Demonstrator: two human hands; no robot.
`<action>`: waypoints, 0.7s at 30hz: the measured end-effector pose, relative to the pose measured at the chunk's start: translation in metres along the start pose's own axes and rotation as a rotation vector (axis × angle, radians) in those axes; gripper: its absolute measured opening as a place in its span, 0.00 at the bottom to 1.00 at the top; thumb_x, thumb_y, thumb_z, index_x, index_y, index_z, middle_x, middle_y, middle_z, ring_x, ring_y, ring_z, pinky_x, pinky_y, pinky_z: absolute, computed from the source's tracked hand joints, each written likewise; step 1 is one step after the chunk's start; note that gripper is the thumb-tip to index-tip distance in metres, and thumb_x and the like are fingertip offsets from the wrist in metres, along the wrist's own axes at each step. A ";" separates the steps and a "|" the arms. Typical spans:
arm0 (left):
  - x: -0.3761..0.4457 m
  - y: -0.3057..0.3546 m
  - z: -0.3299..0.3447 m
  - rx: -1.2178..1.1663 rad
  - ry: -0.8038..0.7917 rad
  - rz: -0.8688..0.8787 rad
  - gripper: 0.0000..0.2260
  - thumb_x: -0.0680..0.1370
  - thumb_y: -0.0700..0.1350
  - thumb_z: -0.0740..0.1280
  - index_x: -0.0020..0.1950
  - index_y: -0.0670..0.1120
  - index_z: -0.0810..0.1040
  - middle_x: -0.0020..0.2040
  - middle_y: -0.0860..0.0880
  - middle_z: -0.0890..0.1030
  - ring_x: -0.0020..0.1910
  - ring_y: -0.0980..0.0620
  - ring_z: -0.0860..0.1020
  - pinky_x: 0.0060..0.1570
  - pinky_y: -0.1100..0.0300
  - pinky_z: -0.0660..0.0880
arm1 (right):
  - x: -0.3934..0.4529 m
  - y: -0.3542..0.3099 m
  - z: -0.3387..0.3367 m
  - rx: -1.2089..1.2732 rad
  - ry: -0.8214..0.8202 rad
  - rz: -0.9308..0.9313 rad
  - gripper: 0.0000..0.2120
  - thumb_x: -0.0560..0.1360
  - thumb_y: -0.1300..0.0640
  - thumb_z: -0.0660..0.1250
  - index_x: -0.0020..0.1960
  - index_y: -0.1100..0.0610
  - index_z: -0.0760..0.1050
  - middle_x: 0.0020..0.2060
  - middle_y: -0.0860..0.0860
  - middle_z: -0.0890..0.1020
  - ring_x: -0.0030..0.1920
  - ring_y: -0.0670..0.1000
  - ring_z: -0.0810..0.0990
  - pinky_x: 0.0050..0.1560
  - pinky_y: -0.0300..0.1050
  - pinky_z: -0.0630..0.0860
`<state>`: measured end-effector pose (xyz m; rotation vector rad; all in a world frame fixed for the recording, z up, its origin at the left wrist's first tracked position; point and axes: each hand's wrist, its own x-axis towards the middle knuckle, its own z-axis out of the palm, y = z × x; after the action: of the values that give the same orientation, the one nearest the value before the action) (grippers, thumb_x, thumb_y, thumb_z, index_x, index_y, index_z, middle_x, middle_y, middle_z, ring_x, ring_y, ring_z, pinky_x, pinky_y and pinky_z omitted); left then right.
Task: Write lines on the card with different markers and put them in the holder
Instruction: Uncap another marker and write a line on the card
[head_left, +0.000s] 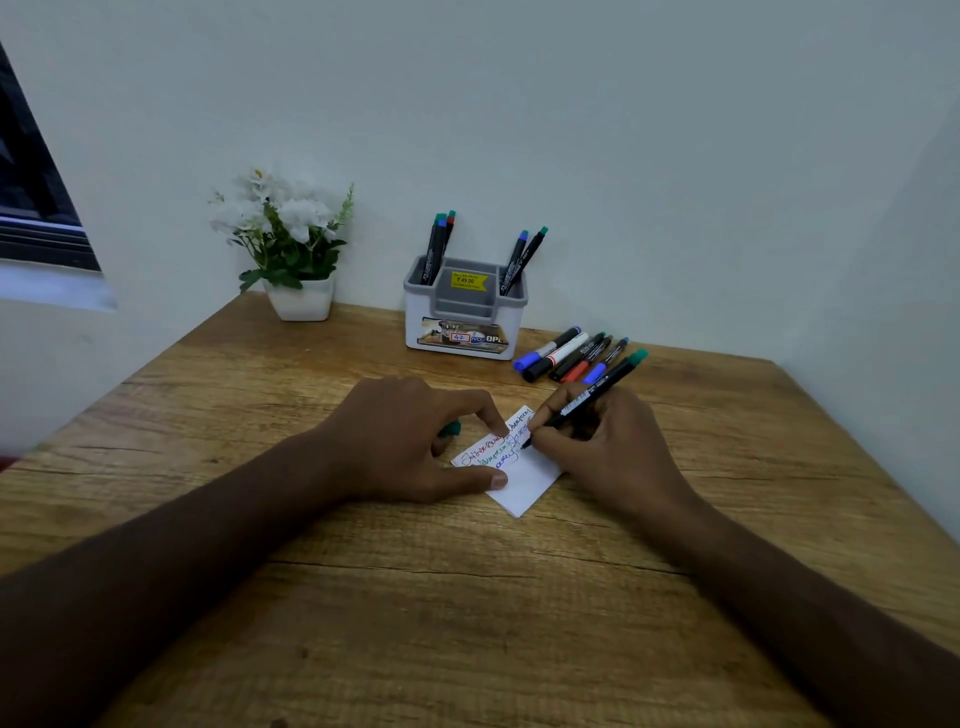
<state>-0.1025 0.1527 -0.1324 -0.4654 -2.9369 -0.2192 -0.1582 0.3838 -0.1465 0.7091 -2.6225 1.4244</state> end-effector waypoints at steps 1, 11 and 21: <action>0.000 0.000 0.000 0.001 -0.002 0.001 0.27 0.72 0.78 0.60 0.67 0.68 0.71 0.36 0.62 0.76 0.36 0.64 0.73 0.34 0.63 0.67 | 0.000 0.000 0.000 0.003 -0.003 0.003 0.03 0.74 0.56 0.76 0.45 0.49 0.87 0.38 0.46 0.87 0.38 0.41 0.82 0.34 0.35 0.76; 0.000 0.002 -0.003 0.002 -0.019 0.001 0.26 0.72 0.76 0.61 0.67 0.68 0.71 0.34 0.62 0.74 0.34 0.64 0.73 0.33 0.64 0.64 | 0.002 0.004 0.002 0.001 0.020 0.020 0.03 0.75 0.55 0.76 0.48 0.49 0.86 0.39 0.45 0.86 0.39 0.39 0.82 0.34 0.33 0.75; -0.001 0.003 -0.003 0.009 -0.014 -0.002 0.26 0.72 0.76 0.61 0.67 0.68 0.71 0.34 0.61 0.74 0.36 0.64 0.72 0.35 0.63 0.66 | 0.002 0.003 0.001 0.029 0.024 0.025 0.02 0.75 0.56 0.75 0.46 0.50 0.86 0.37 0.50 0.86 0.42 0.56 0.84 0.41 0.56 0.82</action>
<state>-0.1006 0.1545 -0.1293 -0.4647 -2.9503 -0.2036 -0.1611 0.3835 -0.1485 0.6599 -2.6074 1.4710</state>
